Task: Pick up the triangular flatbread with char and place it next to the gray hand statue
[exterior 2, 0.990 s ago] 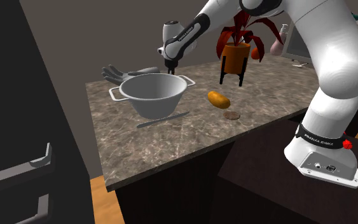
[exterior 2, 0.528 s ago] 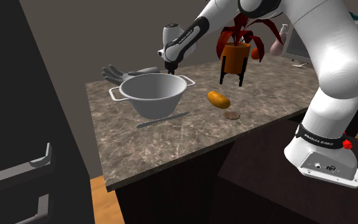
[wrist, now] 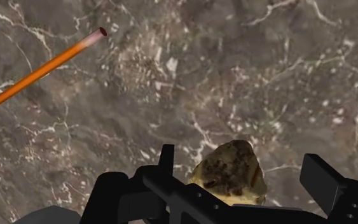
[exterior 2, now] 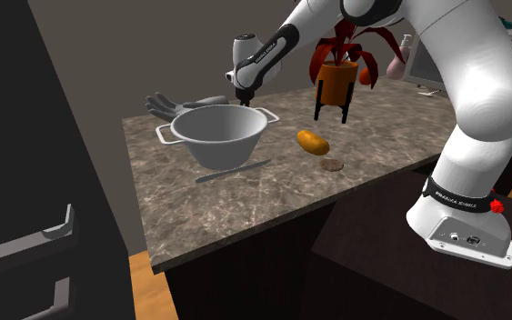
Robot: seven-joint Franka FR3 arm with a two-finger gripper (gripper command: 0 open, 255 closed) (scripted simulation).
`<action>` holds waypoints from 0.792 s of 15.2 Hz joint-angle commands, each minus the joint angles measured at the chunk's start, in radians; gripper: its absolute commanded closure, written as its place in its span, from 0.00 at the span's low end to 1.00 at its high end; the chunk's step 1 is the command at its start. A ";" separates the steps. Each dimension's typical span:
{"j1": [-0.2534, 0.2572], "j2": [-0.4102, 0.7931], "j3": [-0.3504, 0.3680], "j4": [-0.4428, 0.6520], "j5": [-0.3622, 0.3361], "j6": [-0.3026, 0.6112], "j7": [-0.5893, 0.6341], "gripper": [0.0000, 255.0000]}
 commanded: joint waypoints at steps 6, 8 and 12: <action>0.003 -0.107 0.010 -0.050 0.009 -0.057 -0.003 0.00; 0.003 -0.106 0.010 -0.050 0.009 -0.057 -0.003 0.00; 0.003 -0.106 0.010 -0.050 0.009 -0.057 -0.003 0.00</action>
